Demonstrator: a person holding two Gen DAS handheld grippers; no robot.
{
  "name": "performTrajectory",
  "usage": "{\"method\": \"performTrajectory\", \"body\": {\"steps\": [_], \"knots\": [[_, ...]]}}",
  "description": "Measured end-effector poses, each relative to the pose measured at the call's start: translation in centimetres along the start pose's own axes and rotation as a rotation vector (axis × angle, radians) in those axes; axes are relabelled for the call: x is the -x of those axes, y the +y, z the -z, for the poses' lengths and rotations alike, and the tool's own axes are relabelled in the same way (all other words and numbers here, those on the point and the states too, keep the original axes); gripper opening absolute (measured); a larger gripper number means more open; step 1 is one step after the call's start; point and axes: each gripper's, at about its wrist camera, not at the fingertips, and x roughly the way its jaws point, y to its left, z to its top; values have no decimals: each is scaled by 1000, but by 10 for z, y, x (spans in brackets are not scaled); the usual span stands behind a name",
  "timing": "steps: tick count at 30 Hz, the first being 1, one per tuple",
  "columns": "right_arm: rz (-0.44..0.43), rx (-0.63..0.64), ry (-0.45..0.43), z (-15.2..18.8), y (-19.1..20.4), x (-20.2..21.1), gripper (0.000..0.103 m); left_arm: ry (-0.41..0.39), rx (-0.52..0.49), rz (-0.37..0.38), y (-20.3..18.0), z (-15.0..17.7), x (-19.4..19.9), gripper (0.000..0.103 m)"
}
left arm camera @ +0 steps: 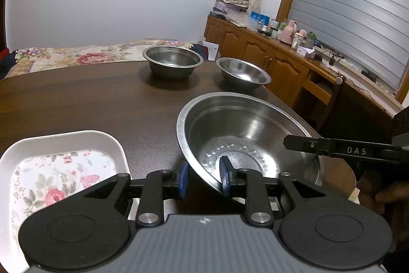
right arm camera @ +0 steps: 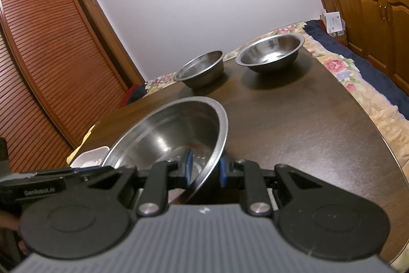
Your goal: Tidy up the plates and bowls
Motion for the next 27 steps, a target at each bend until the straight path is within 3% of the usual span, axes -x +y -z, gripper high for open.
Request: {"method": "performTrajectory", "body": {"steps": [12,27], "knots": [[7,10,-2,0,-2,-1,24,-9,1,-17,1,-1,1,28],[41,52,-44,-21,-4,13,25,-74,-1,-57,13,-20,14,40]]}}
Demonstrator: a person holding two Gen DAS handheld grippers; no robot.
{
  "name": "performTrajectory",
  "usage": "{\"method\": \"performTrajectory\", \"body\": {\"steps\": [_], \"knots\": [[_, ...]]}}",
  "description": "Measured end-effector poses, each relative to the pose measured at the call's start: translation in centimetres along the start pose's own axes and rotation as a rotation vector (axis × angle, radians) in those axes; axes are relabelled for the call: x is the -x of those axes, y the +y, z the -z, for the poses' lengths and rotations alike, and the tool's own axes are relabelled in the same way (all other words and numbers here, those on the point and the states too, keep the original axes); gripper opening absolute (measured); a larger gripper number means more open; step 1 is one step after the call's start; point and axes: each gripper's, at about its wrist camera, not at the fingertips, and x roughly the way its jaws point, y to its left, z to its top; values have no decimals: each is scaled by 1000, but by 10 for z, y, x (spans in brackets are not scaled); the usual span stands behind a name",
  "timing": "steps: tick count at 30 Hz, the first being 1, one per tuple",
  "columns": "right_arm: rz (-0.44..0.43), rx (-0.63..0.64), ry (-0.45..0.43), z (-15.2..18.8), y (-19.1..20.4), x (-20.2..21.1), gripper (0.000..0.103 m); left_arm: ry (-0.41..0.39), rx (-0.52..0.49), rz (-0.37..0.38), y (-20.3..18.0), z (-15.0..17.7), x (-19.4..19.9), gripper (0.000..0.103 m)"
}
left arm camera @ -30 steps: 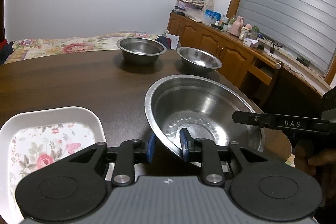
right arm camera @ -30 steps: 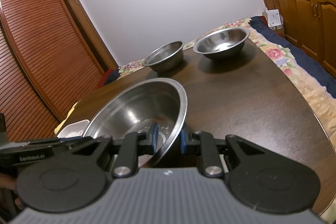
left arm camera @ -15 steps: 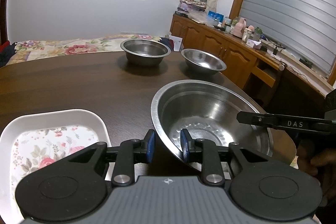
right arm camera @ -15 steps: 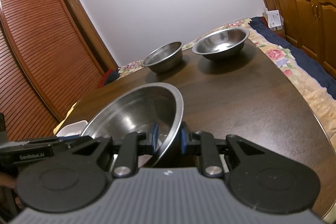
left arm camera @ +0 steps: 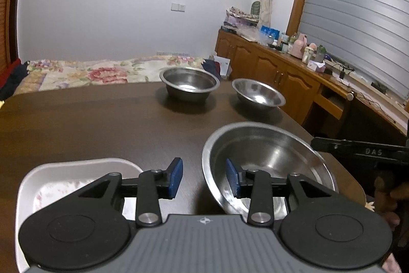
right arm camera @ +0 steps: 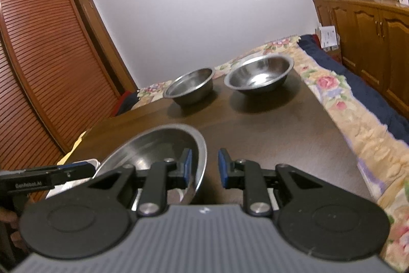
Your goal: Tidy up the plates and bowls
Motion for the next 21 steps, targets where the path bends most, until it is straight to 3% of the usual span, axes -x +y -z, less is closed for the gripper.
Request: {"method": "performTrajectory", "body": {"steps": [6,11,21], "knots": [[10,71,-36,-28,2,7,32,-39,-30,-18,0,-22,0,43],[24,168,-69,-62,8,9,33,-65,-51,-39,4,-47,-5,45],[-16,209,-58,-95,-1,-25,33,-73,-55,-94,19,-83,-32,46]]}}
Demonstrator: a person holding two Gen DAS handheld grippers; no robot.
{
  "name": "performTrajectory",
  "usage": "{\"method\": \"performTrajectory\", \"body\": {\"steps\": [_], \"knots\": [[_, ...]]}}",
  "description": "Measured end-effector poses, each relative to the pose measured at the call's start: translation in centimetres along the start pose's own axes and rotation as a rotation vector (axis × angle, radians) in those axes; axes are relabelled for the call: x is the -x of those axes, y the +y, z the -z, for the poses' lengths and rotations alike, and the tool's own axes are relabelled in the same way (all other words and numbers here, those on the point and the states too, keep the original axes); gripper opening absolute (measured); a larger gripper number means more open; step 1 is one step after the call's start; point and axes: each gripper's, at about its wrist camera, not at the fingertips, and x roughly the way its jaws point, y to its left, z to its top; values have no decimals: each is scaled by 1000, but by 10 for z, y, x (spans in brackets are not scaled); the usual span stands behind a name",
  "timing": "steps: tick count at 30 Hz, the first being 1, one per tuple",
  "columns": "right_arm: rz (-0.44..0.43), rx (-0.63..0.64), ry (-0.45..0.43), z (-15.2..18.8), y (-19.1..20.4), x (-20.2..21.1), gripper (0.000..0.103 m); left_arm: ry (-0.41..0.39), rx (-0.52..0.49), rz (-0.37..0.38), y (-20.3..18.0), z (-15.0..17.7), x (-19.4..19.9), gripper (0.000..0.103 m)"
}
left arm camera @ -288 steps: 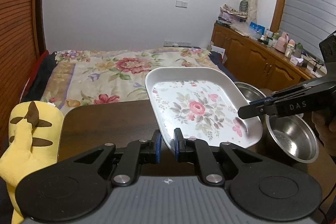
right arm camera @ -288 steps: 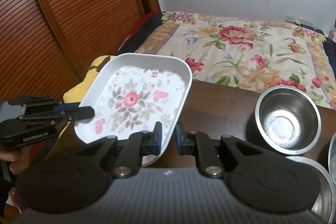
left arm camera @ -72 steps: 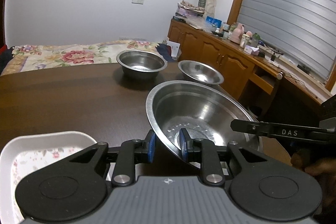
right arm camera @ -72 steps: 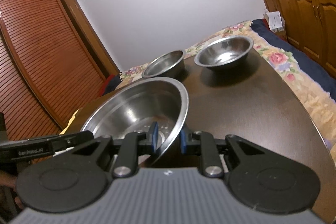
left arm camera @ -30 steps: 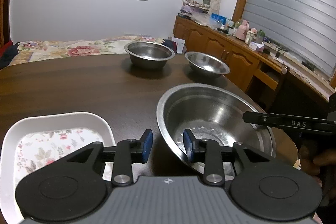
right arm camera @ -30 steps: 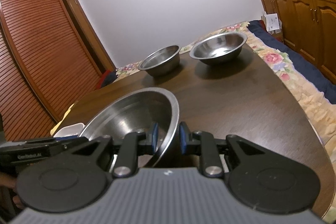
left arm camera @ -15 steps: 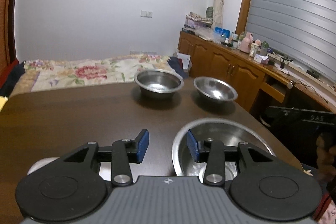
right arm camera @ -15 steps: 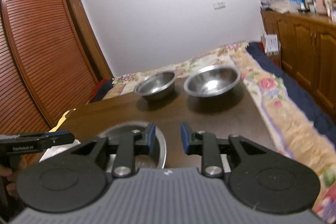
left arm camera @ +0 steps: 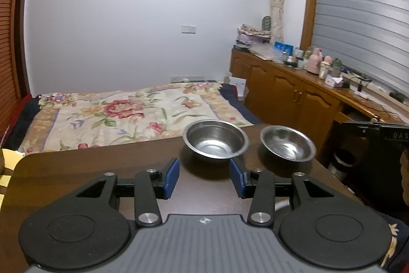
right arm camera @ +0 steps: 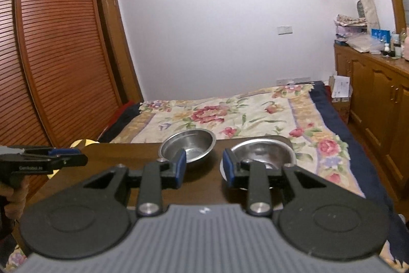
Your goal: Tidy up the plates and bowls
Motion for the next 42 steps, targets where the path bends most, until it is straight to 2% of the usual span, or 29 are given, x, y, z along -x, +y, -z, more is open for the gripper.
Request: {"method": "performTrajectory", "body": {"steps": [2,4,13,21,29,33,42], "knots": [[-14,10,17,-3,-1,-14,35,10,7,-11,3,-4,-9,46],[-25,26,32,-8,-3,-30,44,23,13,-23,4,-7,-18,48],[-95,53,123,-30,-11,-97,44,55,21,-66,9,-19,-47,52],[-116,64,218,-39,-13,-150,44,94,38,-61,14,-25,-83,52],[-95,60,301,-41,-14,-182,44,153,69,-23,18,-27,-125,51],[-87,56,341,-38,-14,-193,44,187,103,-8,24,-28,-144,45],[-98,94,390,-32,-4,-204,43,227,146,15,32,-29,-162,42]]}}
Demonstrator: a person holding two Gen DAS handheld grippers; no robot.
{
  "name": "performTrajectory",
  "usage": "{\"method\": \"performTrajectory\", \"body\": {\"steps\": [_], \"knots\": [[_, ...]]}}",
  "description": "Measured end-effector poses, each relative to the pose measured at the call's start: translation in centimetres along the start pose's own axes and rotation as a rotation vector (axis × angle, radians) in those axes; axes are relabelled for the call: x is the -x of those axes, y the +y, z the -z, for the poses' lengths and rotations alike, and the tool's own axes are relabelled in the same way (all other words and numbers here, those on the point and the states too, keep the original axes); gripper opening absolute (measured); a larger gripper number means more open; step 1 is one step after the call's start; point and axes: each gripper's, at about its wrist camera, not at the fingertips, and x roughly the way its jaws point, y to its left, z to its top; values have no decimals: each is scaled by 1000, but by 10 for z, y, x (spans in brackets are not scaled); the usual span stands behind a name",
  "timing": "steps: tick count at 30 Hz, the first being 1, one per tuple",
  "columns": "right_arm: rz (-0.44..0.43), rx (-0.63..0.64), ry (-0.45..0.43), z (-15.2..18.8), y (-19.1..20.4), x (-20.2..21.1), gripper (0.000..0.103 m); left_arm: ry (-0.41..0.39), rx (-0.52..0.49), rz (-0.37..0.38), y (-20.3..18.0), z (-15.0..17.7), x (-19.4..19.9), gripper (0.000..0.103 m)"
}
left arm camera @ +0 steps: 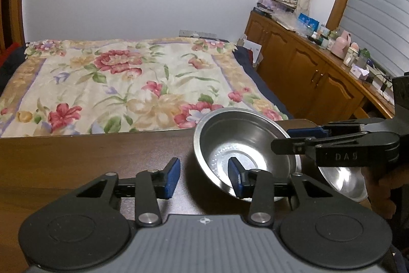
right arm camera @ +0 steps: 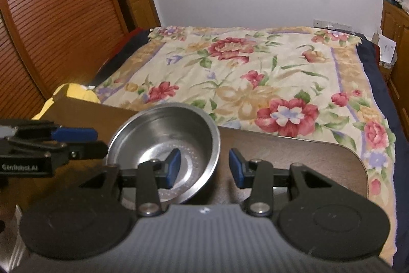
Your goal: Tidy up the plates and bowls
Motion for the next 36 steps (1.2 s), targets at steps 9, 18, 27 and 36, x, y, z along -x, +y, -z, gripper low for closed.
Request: {"method": "performTrajectory", "body": {"steps": [9,18,27,36], "knots": [[-23,-10,39,1,1,-7,29,42,23,19,1,3,-8,24],[-44,-71,22,2,0,-2,15,36,30,16,0,3,11,20],[-31,-81,-17,2,9,23,14,-3,32,26,-8,4,35,19],[-13,-97,-48,4,13,48,14,-52,-1,51,-21,5,64,18]]}}
